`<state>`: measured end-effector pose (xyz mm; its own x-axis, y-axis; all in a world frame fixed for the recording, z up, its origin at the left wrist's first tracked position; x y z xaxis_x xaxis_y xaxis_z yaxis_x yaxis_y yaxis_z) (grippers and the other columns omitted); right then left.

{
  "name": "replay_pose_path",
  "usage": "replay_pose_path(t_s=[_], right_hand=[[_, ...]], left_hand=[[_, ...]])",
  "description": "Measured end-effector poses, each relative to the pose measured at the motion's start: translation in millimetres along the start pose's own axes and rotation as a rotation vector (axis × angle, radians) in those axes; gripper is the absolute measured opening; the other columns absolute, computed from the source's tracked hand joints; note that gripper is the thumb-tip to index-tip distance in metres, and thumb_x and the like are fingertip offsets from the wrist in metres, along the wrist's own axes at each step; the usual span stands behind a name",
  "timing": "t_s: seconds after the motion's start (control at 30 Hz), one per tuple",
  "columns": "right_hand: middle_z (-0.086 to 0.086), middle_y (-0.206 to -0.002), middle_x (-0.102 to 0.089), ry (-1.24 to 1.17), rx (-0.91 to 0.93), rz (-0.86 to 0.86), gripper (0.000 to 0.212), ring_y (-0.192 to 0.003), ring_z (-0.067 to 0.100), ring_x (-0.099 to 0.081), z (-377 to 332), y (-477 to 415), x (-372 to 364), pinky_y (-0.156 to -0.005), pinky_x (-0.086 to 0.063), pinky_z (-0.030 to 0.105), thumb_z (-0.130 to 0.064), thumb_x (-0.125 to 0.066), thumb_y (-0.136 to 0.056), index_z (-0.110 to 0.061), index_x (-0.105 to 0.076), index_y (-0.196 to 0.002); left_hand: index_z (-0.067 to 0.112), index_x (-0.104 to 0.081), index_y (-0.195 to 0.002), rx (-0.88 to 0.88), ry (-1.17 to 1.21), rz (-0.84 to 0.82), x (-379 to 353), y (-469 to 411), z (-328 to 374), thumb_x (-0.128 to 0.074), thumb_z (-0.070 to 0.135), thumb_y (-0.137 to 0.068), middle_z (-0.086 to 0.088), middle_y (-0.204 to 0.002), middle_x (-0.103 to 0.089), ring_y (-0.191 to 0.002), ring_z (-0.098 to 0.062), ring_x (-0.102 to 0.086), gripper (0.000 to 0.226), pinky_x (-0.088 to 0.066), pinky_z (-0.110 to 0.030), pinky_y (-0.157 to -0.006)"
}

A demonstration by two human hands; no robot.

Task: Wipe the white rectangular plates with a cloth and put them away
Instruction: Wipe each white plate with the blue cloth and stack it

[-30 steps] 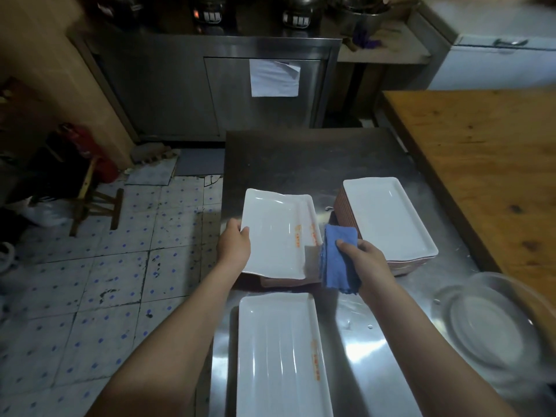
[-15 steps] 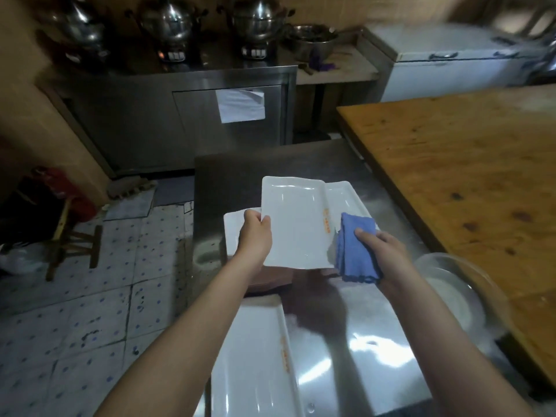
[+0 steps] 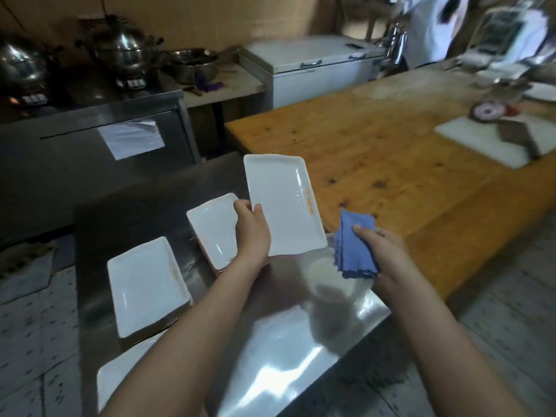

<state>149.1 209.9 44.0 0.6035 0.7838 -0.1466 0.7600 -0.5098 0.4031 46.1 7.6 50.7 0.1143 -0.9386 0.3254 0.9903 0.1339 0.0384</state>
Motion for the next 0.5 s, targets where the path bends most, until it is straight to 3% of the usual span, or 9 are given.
replay_pose_path(t_s=[0.07, 0.17, 0.27, 0.33, 0.4, 0.5], right_hand=[[0.024, -0.09, -0.068, -0.016, -0.018, 0.011, 0.015, -0.07, 0.035, -0.069, 0.7, 0.1, 15.0, -0.062, -0.057, 0.052, -0.016, -0.067, -0.086, -0.006, -0.057, -0.089], [0.028, -0.092, -0.068, -0.051, -0.038, 0.034, 0.015, -0.084, 0.044, -0.067, -0.9, 1.0, 33.6, -0.076, -0.05, 0.067, -0.014, -0.068, -0.086, -0.003, -0.058, -0.088], [0.02, -0.077, -0.07, -0.028, -0.036, 0.063, 0.015, -0.071, 0.036, -0.07, -3.0, 0.4, 45.3, -0.071, -0.054, 0.061, -0.014, -0.068, -0.086, -0.005, -0.057, -0.087], [0.014, -0.073, -0.069, -0.008, -0.03, 0.067, 0.013, -0.06, 0.026, -0.069, -3.6, -1.1, 50.7, -0.065, -0.056, 0.051, -0.016, -0.067, -0.086, -0.008, -0.057, -0.086], [0.014, -0.082, -0.067, -0.01, -0.055, 0.051, 0.015, -0.068, 0.028, -0.069, -3.0, -0.6, 54.3, -0.067, -0.057, 0.054, -0.018, -0.068, -0.086, -0.009, -0.057, -0.09], [0.013, -0.084, -0.068, -0.017, -0.064, 0.027, 0.016, -0.069, 0.028, -0.069, -3.8, -0.1, 57.4, -0.066, -0.057, 0.053, -0.019, -0.069, -0.086, -0.01, -0.057, -0.092]], left_hand=[[0.027, -0.029, -0.1, -0.074, -0.014, -0.032, -19.1, 9.1, 4.5, -0.031, 0.033, -0.099, 0.005, -0.091, -0.053, -0.081, -0.018, -0.055, 0.006, -0.045, -0.033, -0.069], [0.025, -0.032, -0.107, -0.195, -0.046, -0.072, -43.1, 20.8, 11.6, -0.034, 0.031, -0.1, 0.004, -0.101, -0.053, -0.085, -0.019, -0.054, 0.009, -0.037, -0.027, -0.066], [0.022, -0.035, -0.108, -0.304, -0.073, -0.096, -59.9, 29.3, 14.2, -0.036, 0.029, -0.1, 0.003, -0.103, -0.052, -0.085, -0.017, -0.052, 0.011, -0.033, -0.015, -0.059], [0.015, -0.038, -0.114, -0.357, -0.083, -0.095, -67.8, 33.2, 13.2, -0.037, 0.027, -0.099, 0.0, -0.103, -0.054, -0.085, -0.019, -0.053, 0.019, -0.031, -0.018, -0.06], [0.013, -0.039, -0.116, -0.372, -0.086, -0.088, -72.9, 37.0, 12.6, -0.038, 0.026, -0.099, 0.001, -0.102, -0.054, -0.082, -0.018, -0.052, 0.022, -0.03, -0.019, -0.059], [0.013, -0.039, -0.117, -0.357, -0.065, -0.102, -77.0, 41.6, 13.8, -0.038, 0.026, -0.099, 0.003, -0.101, -0.052, -0.074, -0.006, -0.05, 0.022, -0.037, -0.007, -0.055]])
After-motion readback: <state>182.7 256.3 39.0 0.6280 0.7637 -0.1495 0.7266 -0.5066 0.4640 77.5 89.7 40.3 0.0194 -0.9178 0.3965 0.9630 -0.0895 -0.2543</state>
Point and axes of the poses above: each hand's wrist, its own y-axis away from the middle knuckle, its own x-axis out of the back of the hand, z = x × y, the point moved 3 cm from there along -y, towards the middle knuckle
